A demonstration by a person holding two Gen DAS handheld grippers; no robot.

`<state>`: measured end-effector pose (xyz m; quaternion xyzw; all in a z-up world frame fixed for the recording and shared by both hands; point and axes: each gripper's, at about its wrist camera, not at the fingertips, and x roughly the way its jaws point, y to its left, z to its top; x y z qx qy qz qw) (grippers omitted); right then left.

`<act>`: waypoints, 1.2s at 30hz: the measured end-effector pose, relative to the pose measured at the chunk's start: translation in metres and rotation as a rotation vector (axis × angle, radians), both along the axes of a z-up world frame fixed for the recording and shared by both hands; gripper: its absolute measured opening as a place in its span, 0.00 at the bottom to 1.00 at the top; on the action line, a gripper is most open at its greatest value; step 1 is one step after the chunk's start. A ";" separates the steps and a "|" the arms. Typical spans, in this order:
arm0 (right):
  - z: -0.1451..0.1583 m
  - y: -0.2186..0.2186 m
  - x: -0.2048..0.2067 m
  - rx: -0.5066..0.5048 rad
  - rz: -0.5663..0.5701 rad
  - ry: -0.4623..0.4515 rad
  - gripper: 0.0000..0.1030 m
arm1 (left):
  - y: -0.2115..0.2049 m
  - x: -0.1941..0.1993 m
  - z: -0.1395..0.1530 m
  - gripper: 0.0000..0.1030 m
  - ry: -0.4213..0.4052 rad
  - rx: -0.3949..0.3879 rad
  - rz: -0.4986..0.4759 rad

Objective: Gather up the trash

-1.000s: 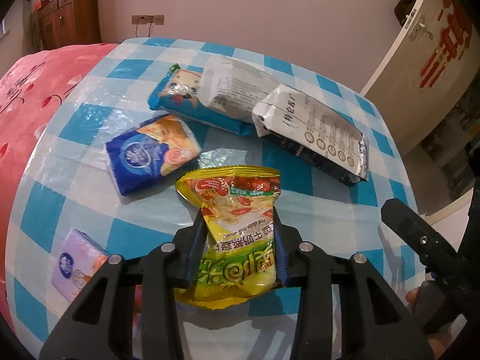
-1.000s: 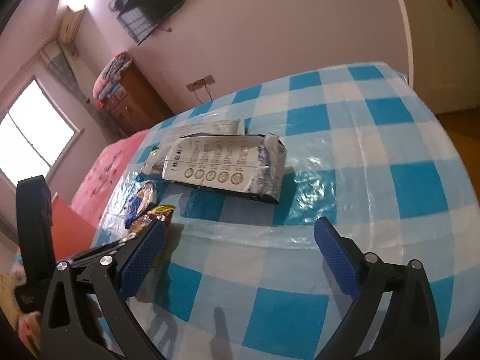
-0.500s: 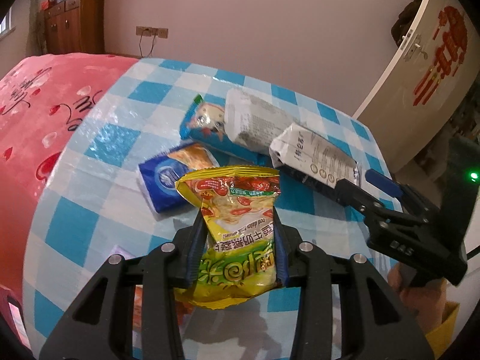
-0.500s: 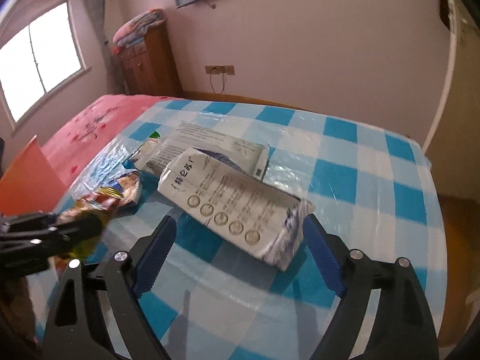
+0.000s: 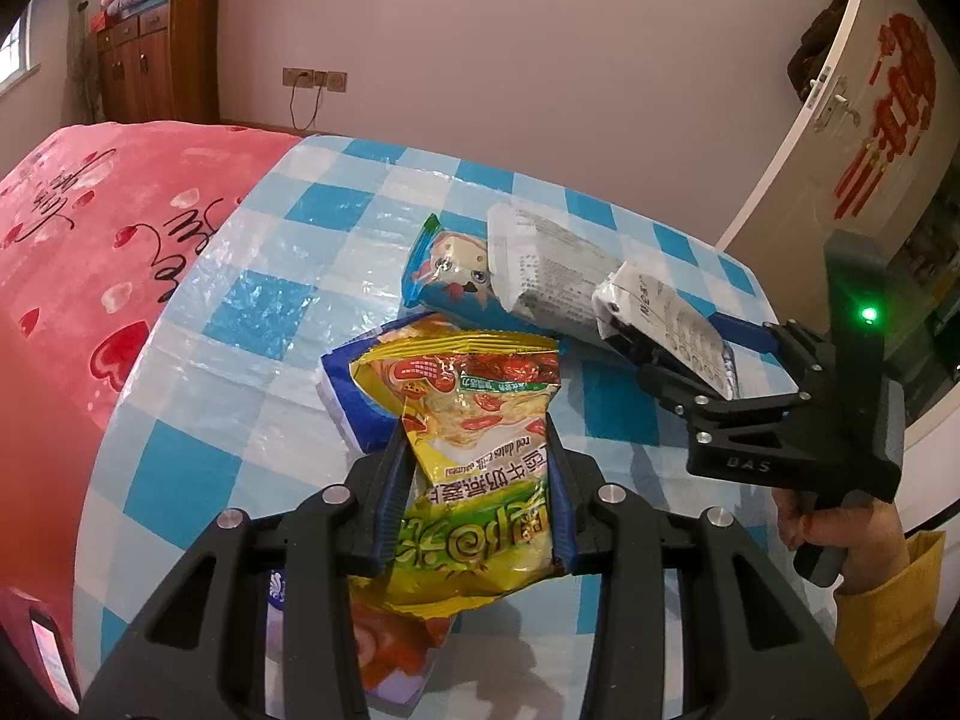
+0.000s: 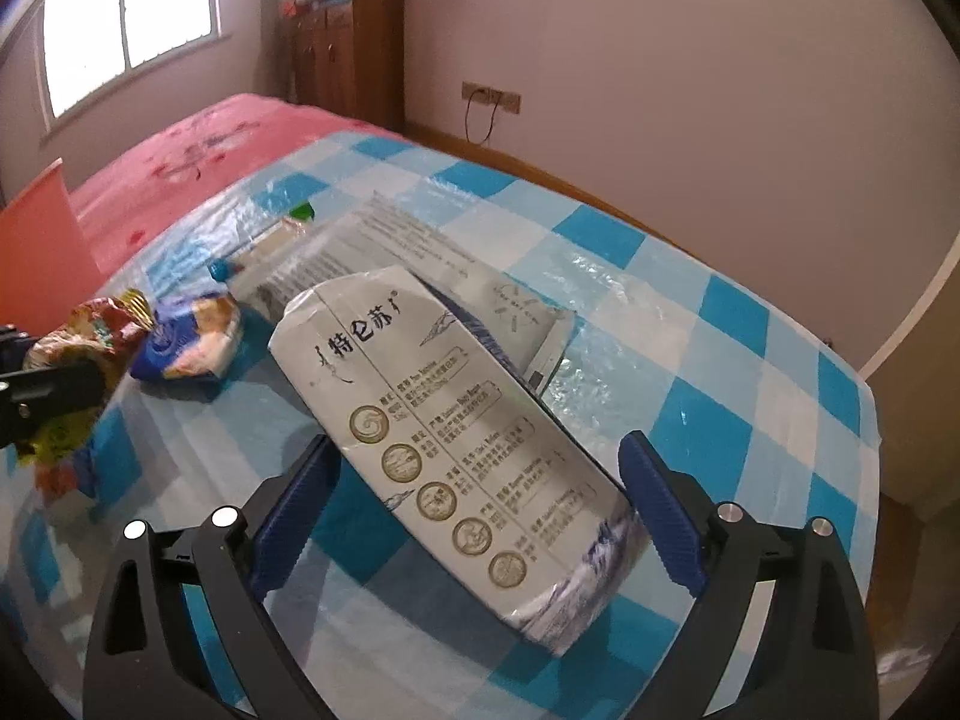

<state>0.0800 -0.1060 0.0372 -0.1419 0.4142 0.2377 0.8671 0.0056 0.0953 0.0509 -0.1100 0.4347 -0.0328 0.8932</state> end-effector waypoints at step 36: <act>-0.006 -0.042 -0.052 0.241 -0.250 0.136 0.53 | -0.008 -0.006 -0.004 0.40 0.012 -0.031 -0.061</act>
